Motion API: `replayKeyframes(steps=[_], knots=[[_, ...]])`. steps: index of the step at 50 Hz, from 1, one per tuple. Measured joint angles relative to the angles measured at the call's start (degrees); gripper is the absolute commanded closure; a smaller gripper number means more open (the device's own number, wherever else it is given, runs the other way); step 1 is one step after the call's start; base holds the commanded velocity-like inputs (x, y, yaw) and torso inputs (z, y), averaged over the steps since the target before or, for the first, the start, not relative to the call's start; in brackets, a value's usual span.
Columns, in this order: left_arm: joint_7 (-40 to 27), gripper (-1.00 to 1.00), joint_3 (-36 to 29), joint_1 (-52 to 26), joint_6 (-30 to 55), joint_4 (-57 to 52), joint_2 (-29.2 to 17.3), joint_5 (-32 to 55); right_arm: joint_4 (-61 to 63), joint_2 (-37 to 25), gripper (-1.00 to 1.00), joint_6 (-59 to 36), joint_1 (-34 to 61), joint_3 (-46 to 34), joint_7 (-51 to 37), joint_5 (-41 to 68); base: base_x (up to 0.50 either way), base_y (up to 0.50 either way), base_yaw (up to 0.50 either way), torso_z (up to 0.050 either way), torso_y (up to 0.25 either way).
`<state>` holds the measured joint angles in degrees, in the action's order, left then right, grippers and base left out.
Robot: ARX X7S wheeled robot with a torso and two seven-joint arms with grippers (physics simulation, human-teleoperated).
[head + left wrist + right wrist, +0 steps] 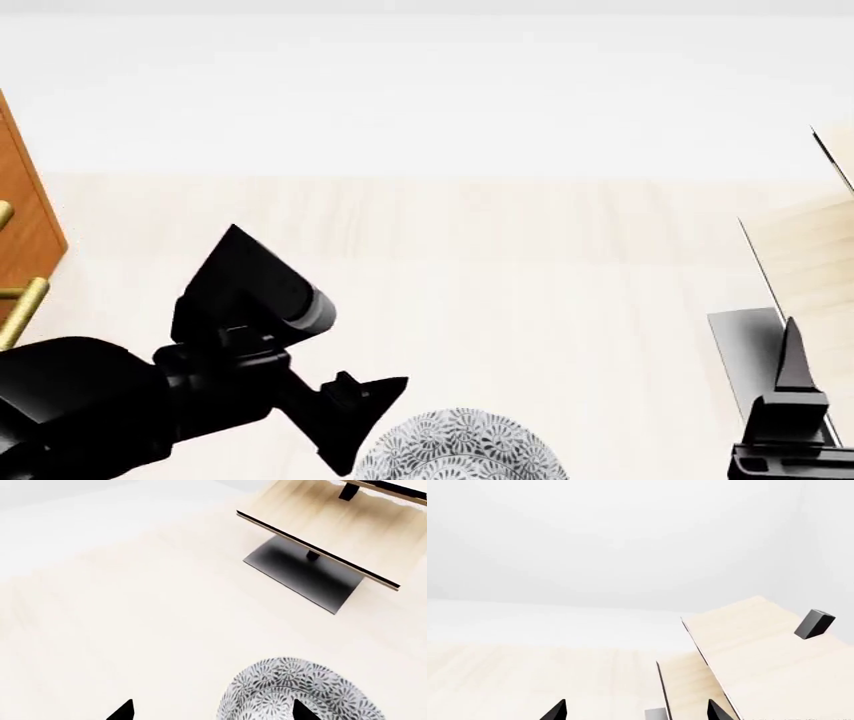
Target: Close the top drawer of the cabinet and put the bowl on top of it.
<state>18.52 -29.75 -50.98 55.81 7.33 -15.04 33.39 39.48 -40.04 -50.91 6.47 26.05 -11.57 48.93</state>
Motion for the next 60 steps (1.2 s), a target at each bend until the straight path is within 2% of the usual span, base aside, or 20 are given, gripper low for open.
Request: replayKeyframes(steps=[60], knots=[[3.7, -1.0, -8.7, 3.9, -10.9, 14.8, 2.8, -5.6, -0.2, -1.5, -1.0, 2.1, -1.3, -1.0, -1.8, 0.7, 0.0, 0.0, 0.0, 0.0, 0.0]])
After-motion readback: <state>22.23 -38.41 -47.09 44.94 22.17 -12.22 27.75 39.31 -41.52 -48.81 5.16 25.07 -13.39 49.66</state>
